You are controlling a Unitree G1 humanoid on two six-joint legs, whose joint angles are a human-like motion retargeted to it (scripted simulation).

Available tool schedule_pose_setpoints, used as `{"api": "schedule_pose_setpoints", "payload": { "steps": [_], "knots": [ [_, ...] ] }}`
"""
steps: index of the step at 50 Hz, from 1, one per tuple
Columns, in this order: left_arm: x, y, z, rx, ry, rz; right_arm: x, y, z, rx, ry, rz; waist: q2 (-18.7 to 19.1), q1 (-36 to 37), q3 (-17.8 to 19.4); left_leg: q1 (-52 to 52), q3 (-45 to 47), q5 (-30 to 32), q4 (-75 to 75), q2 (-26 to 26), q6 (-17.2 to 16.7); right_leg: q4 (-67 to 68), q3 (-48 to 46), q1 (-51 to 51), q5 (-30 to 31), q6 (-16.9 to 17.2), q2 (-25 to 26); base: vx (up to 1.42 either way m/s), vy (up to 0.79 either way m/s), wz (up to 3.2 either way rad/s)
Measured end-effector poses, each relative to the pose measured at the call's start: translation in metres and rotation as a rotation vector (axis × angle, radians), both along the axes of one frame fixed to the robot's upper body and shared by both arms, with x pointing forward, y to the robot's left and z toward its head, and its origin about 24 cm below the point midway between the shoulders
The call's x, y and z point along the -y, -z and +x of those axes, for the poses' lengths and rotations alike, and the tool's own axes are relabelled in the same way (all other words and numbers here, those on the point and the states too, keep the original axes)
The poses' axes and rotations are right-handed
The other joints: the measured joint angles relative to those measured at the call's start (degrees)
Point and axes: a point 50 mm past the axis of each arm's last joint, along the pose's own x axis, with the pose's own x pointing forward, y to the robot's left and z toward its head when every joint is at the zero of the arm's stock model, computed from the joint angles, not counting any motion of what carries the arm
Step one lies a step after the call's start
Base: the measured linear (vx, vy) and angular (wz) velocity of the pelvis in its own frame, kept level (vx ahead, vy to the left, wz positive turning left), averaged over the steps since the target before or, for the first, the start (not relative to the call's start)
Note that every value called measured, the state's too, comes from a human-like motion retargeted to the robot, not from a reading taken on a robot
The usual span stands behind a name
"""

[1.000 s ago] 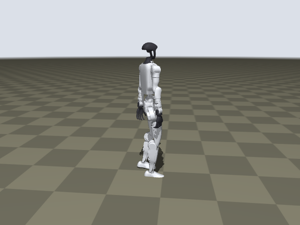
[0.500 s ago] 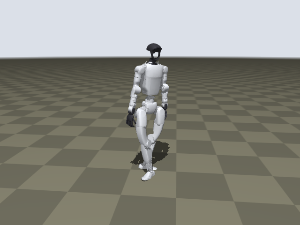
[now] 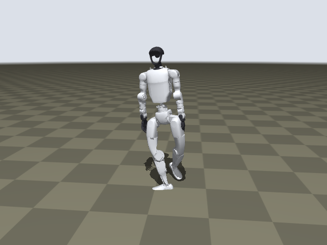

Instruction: Upper body actions

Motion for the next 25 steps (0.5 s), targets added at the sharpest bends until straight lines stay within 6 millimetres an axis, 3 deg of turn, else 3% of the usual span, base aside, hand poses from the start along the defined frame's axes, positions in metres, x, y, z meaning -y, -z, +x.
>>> {"api": "schedule_pose_setpoints", "payload": {
  "steps": [4, 9, 13, 16, 19, 20, 22, 25],
  "knots": [
    [-0.003, 0.0, 0.001, 0.0, -0.034, 0.003, -0.001, 0.007, 0.05, 0.137, -0.245, 0.071, 0.53, 0.67, 3.18, -10.61, -15.96, 0.54, 8.96, -0.25, -4.69, -1.73, 11.24, -0.63, 1.97, -1.55, 2.08, 0.0, -0.17, -2.45],
    [-0.011, -0.001, 0.003, 0.006, -0.013, 0.043, -0.007, 0.007, 0.116, 0.345, -0.625, 0.138, 1.16, -1.29, 4.88, -15.94, -18.15, -5.24, 4.5, 2.12, -1.45, -2.64, 18.91, -1.73, 4.55, -2.27, 3.46, 0.02, -0.1, -1.98],
    [-0.012, -0.001, 0.01, 0.028, 0.005, 0.056, -0.012, 0.002, 0.148, 0.458, -0.845, 0.134, 2.87, -0.11, 6.07, -20.56, -28.53, -7.29, -5.3, 0.25, -2.84, -2.9, 23.36, -1.78, 6.32, -2.66, 6.21, 0.06, -0.05, -2.0],
    [-0.007, 0.0, 0.018, 0.049, -0.005, 0.041, -0.011, 0.0, 0.152, 0.477, -0.902, 0.115, 4.6, 2.32, 7.32, -22.45, -45.89, -6.08, -12.35, -3.68, -5.53, -2.39, 27.72, -0.93, 6.71, -3.14, 9.15, 0.1, 0.05, -2.05],
    [0.0, 0.0, 0.025, 0.074, -0.019, 0.016, -0.007, 0.003, 0.138, 0.433, -0.865, 0.112, 6.38, 3.68, 7.17, -21.7, -59.71, 0.19, -19.04, -6.45, -8.4, -1.13, 31.17, -0.14, 6.24, -3.36, 11.75, 0.17, 0.16, -1.58],
    [0.003, 0.001, 0.025, 0.081, -0.022, 0.007, -0.006, 0.004, 0.13, 0.405, -0.839, 0.116, 6.5, 3.12, 6.8, -21.58, -60.94, 1.7, -20.29, -6.83, -7.81, -0.75, 31.64, 0.22, 6.04, -3.19, 11.79, 0.22, 0.18, -0.36],
    [0.008, 0.001, 0.032, 0.106, -0.014, -0.02, -0.002, 0.007, 0.113, 0.338, -0.757, 0.117, 6.66, -0.47, 5.79, -21.21, -52.14, -0.52, -18.83, -4.58, -6.31, 0.19, 29.94, -0.1, 5.49, -2.77, 11.18, 0.16, 0.15, 0.32],
    [0.012, 0.0, 0.045, 0.14, 0.026, -0.039, 0.002, 0.009, 0.084, 0.232, -0.585, 0.094, 7.18, -3.97, 5.46, -19.31, -57.95, 1.28, -21.95, -7.09, -4.89, -0.69, 28.2, 0.88, 5.63, -2.12, 11.52, 0.11, 0.09, 0.32]
  ]
}}
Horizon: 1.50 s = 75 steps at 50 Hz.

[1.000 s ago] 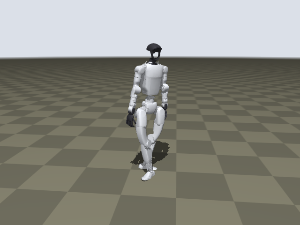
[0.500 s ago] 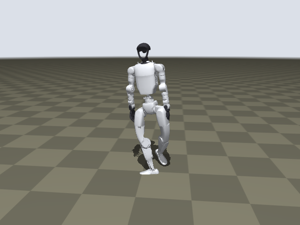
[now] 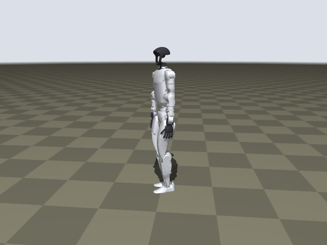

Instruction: Upper body actions

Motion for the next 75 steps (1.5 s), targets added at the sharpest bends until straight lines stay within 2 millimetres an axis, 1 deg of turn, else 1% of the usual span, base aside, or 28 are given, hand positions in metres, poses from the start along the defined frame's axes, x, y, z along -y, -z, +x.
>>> {"api": "schedule_pose_setpoints", "payload": {
  "steps": [5, 7, 10, 15, 17, 20, 23, 28, 30, 32, 34, 35, 38, 40, 42, 44, 46, 50, 52, 53, 55, 60, 63, 65, 67, 68, 71, 75],
  "knots": [
    [0.0, -0.001, 0.011, 0.028, 0.079, 0.011, 0.005, -0.004, -0.048, -0.148, 0.211, -0.017, -1.48, 1.91, 0.34, 2.0, 5.82, 0.77, -2.62, -0.18, 1.4, -0.39, 6.48, -0.39, 1.51, 0.66, 0.02, 0.13, 0.09, -0.87],
    [-0.003, -0.001, 0.01, 0.026, 0.079, 0.02, 0.007, -0.004, -0.05, -0.161, 0.202, -0.034, -2.14, 2.17, 0.56, 2.63, 9.43, 0.79, -4.1, 0.36, 1.48, 0.02, 9.79, -1.68, 2.07, 0.47, 0.61, -0.02, 0.0, -1.4],
    [-0.009, -0.001, 0.001, 0.009, 0.025, 0.047, 0.008, -0.003, -0.035, -0.122, 0.111, -0.06, -2.71, -0.11, 1.55, 3.81, 13.71, 0.61, -6.26, 1.26, 1.38, 0.7, 13.9, -3.52, 1.82, -0.35, 2.03, -0.16, -0.09, -1.56],
    [-0.021, -0.001, -0.037, -0.077, -0.094, 0.14, -0.002, 0.0, 0.009, 0.017, -0.099, 0.006, -2.25, -4.35, 1.27, 4.54, 22.59, -0.67, -8.88, 3.82, 1.12, -0.01, 15.12, -6.57, -2.12, -0.47, 4.0, -0.24, -0.09, -2.17],
    [-0.024, -0.002, -0.051, -0.125, -0.125, 0.177, -0.01, 0.0, 0.024, 0.077, -0.159, 0.037, -1.97, -5.63, 1.09, 4.53, 27.65, -1.76, -8.76, 5.7, 0.47, -0.57, 11.08, -7.32, -4.25, -0.2, 3.56, -0.26, -0.15, -2.46],
    [-0.029, -0.003, -0.061, -0.156, -0.136, 0.202, -0.019, -0.002, 0.044, 0.162, -0.204, 0.059, -1.86, -6.16, 2.44, 6.19, 35.75, -3.2, -9.15, 7.69, -0.48, -1.17, 0.01, -6.75, -7.1, 0.97, 1.35, -0.31, -0.15, -2.46],
    [-0.034, -0.004, -0.064, -0.17, -0.108, 0.199, -0.025, -0.002, 0.047, 0.19, -0.216, 0.065, -1.68, -5.49, 2.57, 8.09, 43.72, -4.62, -9.67, 9.1, -1.77, -1.39, -13.12, -5.32, -7.97, 1.63, -1.42, -0.27, -0.17, -2.38],
    [-0.042, -0.005, -0.063, -0.189, -0.061, 0.206, -0.019, 0.002, 0.021, 0.098, -0.189, 0.04, -1.15, -3.93, 0.88, 11.06, 55.05, -6.48, -10.33, 10.07, -4.04, -1.51, -24.55, -3.39, -5.42, 1.74, -4.46, -0.12, -0.16, -1.98],
    [-0.045, -0.005, -0.058, -0.187, -0.056, 0.206, -0.014, 0.002, 0.005, 0.037, -0.157, 0.017, -1.45, -4.16, 0.59, 12.28, 57.09, -7.22, -10.22, 9.65, -4.76, -2.69, -26.17, -2.23, -1.42, 4.56, -5.68, -0.08, -0.19, -1.28],
    [-0.047, -0.005, -0.053, -0.179, -0.058, 0.202, -0.009, 0.002, -0.011, -0.028, -0.108, -0.008, -1.53, -4.89, 0.14, 13.39, 58.36, -7.8, -9.7, 9.78, -5.72, -5.59, -29.23, -0.94, 5.63, 6.92, -6.16, -0.04, -0.21, -0.97],
    [-0.049, -0.005, -0.048, -0.166, -0.066, 0.199, -0.006, 0.0, -0.029, -0.091, -0.053, -0.027, -1.3, -5.24, -0.86, 14.34, 59.91, -8.05, -8.91, 10.72, -7.07, -8.86, -29.05, -0.63, 8.93, 6.71, -4.7, 0.0, -0.26, -1.08],
    [-0.05, -0.005, -0.046, -0.159, -0.072, 0.196, -0.005, -0.001, -0.038, -0.124, -0.025, -0.034, -1.41, -5.02, -1.55, 14.77, 60.73, -8.08, -8.49, 11.03, -7.79, -9.96, -26.5, -0.84, 8.7, 5.69, -3.33, 0.04, -0.36, -1.02],
    [-0.048, -0.004, -0.04, -0.13, -0.082, 0.183, -0.002, -0.004, -0.06, -0.203, 0.072, -0.044, -1.51, -5.51, -3.27, 16.09, 62.11, -7.02, -7.74, 11.77, -9.14, -11.97, -27.35, -0.51, 8.79, 5.25, -1.61, 0.04, -0.38, -0.79],
    [-0.044, -0.003, -0.035, -0.106, -0.108, 0.174, -0.002, -0.005, -0.068, -0.226, 0.118, -0.052, -1.72, -5.02, -3.85, 17.18, 63.0, -5.43, -6.92, 12.31, -9.63, -10.34, -21.6, -1.71, 7.22, 4.1, -1.54, 0.03, -0.24, -1.1],
    [-0.04, -0.003, -0.03, -0.082, -0.139, 0.156, -0.001, -0.005, -0.068, -0.218, 0.138, -0.051, -2.09, -5.29, -3.58, 18.65, 64.9, -2.88, -5.59, 12.98, -9.56, -9.23, -19.72, -1.87, 6.27, 3.57, -1.65, -0.03, -0.39, -1.03],
    [-0.037, -0.002, -0.023, -0.061, -0.159, 0.138, -0.002, -0.004, -0.062, -0.194, 0.136, -0.045, -3.04, -6.05, -2.84, 20.21, 66.45, -0.09, -3.28, 13.52, -8.03, -9.1, -18.68, -1.02, 5.68, 3.34, -1.98, -0.06, -0.35, -0.89],
    [-0.036, -0.002, -0.018, -0.044, -0.157, 0.127, -0.003, -0.002, -0.055, -0.167, 0.121, -0.032, -4.86, -7.18, -2.15, 21.27, 66.13, 2.16, 0.33, 13.84, -4.25, -9.22, -16.82, 0.11, 5.27, 3.33, -3.22, -0.01, -0.35, -0.71],
    [-0.035, -0.002, -0.012, -0.022, -0.087, 0.123, -0.006, 0.0, -0.043, -0.133, 0.09, 0.003, -9.99, -6.83, -1.77, 18.52, 58.26, 1.43, 16.37, 16.48, 7.66, -8.73, -11.08, 1.55, 4.78, 3.64, -7.86, 0.1, -0.25, -0.91],
    [-0.031, -0.002, -0.009, -0.018, -0.056, 0.12, -0.007, 0.0, -0.035, -0.107, 0.077, 0.011, -10.24, -5.52, -1.83, 13.62, 49.78, -0.61, 25.74, 18.97, 6.75, -8.39, -9.33, 1.43, 4.84, 3.51, -7.82, 0.07, -0.18, -1.36],
    [-0.028, -0.002, -0.008, -0.017, -0.05, 0.114, -0.008, 0.001, -0.029, -0.089, 0.07, 0.013, -9.73, -4.46, -1.77, 9.57, 42.24, -1.63, 29.34, 18.26, 5.25, -8.37, -8.06, 1.19, 4.96, 3.18, -6.89, 0.02, -0.14, -1.69],
    [-0.02, -0.001, -0.006, -0.01, -0.056, 0.097, -0.01, 0.002, -0.016, -0.044, 0.055, 0.016, -9.03, -2.45, -1.23, 4.24, 30.52, -3.72, 31.3, 13.14, 2.09, -7.95, -5.36, 0.74, 5.18, 2.67, -5.7, 0.01, -0.14, -1.86],
    [-0.007, 0.0, -0.004, 0.007, -0.074, 0.053, -0.017, 0.002, 0.015, 0.062, 0.008, 0.066, -7.1, -0.39, 0.81, 2.02, 25.29, -8.03, 19.66, 7.34, 0.84, -7.38, -0.1, 1.65, 5.53, 2.23, -3.2, 0.06, -0.08, -1.47],
    [-0.003, 0.001, -0.014, -0.02, -0.061, 0.042, -0.021, 0.001, 0.023, 0.094, -0.036, 0.092, -3.8, 0.13, 0.26, 2.1, 24.84, -7.22, 6.64, 6.0, -1.11, -7.44, 1.62, 2.58, 5.28, 1.87, 0.9, 0.2, 0.0, -1.2],
    [-0.002, 0.001, -0.026, -0.053, -0.051, 0.039, -0.022, 0.002, 0.023, 0.106, -0.064, 0.086, -2.7, -0.23, -0.48, 1.81, 15.56, -7.31, 2.9, 2.35, 0.32, -7.1, 3.99, 3.02, 4.79, 1.76, 2.3, 0.25, 0.04, -0.78],
    [-0.004, 0.001, -0.035, -0.085, -0.042, 0.038, -0.022, 0.002, 0.021, 0.116, -0.078, 0.057, -2.0, -3.42, -1.65, 3.1, 27.73, -7.56, 3.2, 8.53, -1.81, -6.48, 4.14, 2.67, 3.98, 1.97, 2.7, 0.16, 0.02, -0.3],
    [-0.005, 0.001, -0.038, -0.1, -0.042, 0.04, -0.023, 0.002, 0.02, 0.119, -0.08, 0.038, -2.2, -2.96, -1.89, 2.33, 26.37, -7.87, 3.63, 6.99, -1.36, -6.17, 6.09, 2.34, 3.96, 2.01, 2.64, 0.12, -0.02, -0.65],
    [-0.015, 0.0, -0.044, -0.133, -0.043, 0.068, -0.026, 0.003, 0.011, 0.101, -0.039, -0.002, -2.25, -6.12, -2.15, 3.62, 25.79, -8.41, 2.89, 7.25, -2.36, -5.91, 5.27, 2.67, 3.37, 2.35, 2.73, 0.1, -0.02, -0.11],
    [-0.022, -0.001, -0.049, -0.173, -0.052, 0.082, -0.023, 0.003, -0.017, 0.003, 0.029, -0.003, -2.86, -4.19, -3.53, 4.73, 27.92, -8.62, 1.09, 6.65, -2.09, -5.57, 6.89, 2.25, 3.13, 2.36, 2.85, 0.17, 0.0, -0.47]
  ]
}}
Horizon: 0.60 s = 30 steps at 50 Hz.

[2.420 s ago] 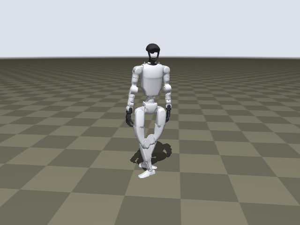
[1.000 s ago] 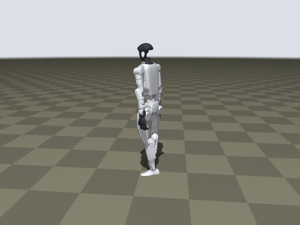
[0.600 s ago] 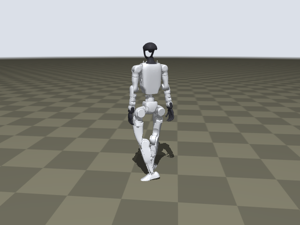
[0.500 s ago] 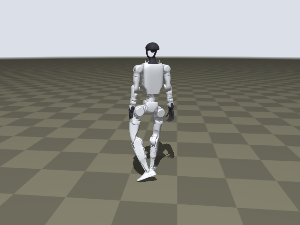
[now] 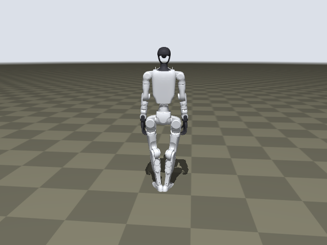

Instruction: Upper body actions

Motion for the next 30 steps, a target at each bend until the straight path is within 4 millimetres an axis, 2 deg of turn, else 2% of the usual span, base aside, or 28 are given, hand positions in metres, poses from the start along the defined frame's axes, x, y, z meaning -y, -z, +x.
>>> {"api": "schedule_pose_setpoints", "payload": {
  "steps": [5, 11, 15, 20, 25, 27, 30],
  "knots": [
    [-0.001, 0.0, 0.004, 0.014, -0.067, -0.037, 0.007, -0.003, -0.029, -0.111, 0.02, -0.038, -0.63, 0.41, -0.81, -0.95, -1.2, 0.15, 0.22, -0.09, -0.44, -0.1, -1.14, -0.37, 0.05, 0.72, -0.47, 0.1, -0.01, 0.17],
    [-0.002, 0.0, 0.018, 0.064, -0.092, -0.042, 0.011, -0.005, -0.036, -0.146, 0.027, -0.055, -0.79, 1.23, 0.67, -1.81, -3.38, 0.78, 0.47, -0.66, -0.12, -0.24, -2.9, 0.18, -0.31, 0.75, -0.81, -0.03, 0.0, 0.33],
    [-0.001, 0.001, 0.02, 0.085, -0.084, -0.044, 0.012, -0.004, -0.029, -0.127, 0.024, -0.056, -0.58, 2.26, 1.52, -2.5, -5.48, 1.81, -0.15, -1.35, 0.24, -0.79, -5.03, 0.57, -0.39, 0.42, -1.02, -0.08, 0.02, 0.49],
    [0.004, 0.001, 0.024, 0.098, -0.056, -0.057, 0.012, -0.002, -0.006, -0.052, 0.012, -0.041, -0.12, 4.84, 3.98, -4.02, -8.62, 4.82, -1.19, -2.61, 0.51, -2.05, -9.38, 1.4, 0.03, -0.18, -1.63, -0.15, 0.05, 0.62],
    [0.012, 0.001, 0.036, 0.139, -0.019, -0.067, 0.018, -0.003, 0.018, 0.035, 0.008, -0.032, 0.51, 7.09, 6.57, -7.21, -14.08, 8.09, -2.17, -5.1, 0.34, -3.98, -17.69, 1.86, 0.27, -0.08, -2.64, -0.23, 0.08, 1.45],
    [0.014, 0.002, 0.036, 0.141, -0.003, -0.067, 0.022, -0.003, 0.018, 0.042, 0.0, -0.029, 0.3, 7.44, 6.37, -6.98, -5.62, 4.89, -2.85, -3.13, 0.12, -4.53, -21.64, 1.63, 0.2, 0.25, -3.47, -0.12, 0.13, 2.08],
    [0.014, 0.002, 0.028, 0.123, -0.002, -0.058, 0.027, -0.004, 0.013, 0.014, -0.027, -0.038, -0.42, 8.02, 5.22, -3.52, 17.64, 0.68, -4.72, 1.56, -2.79, -5.22, -26.71, 1.15, -0.16, 0.7, -4.28, -0.04, 0.18, 2.13]
  ]
}}
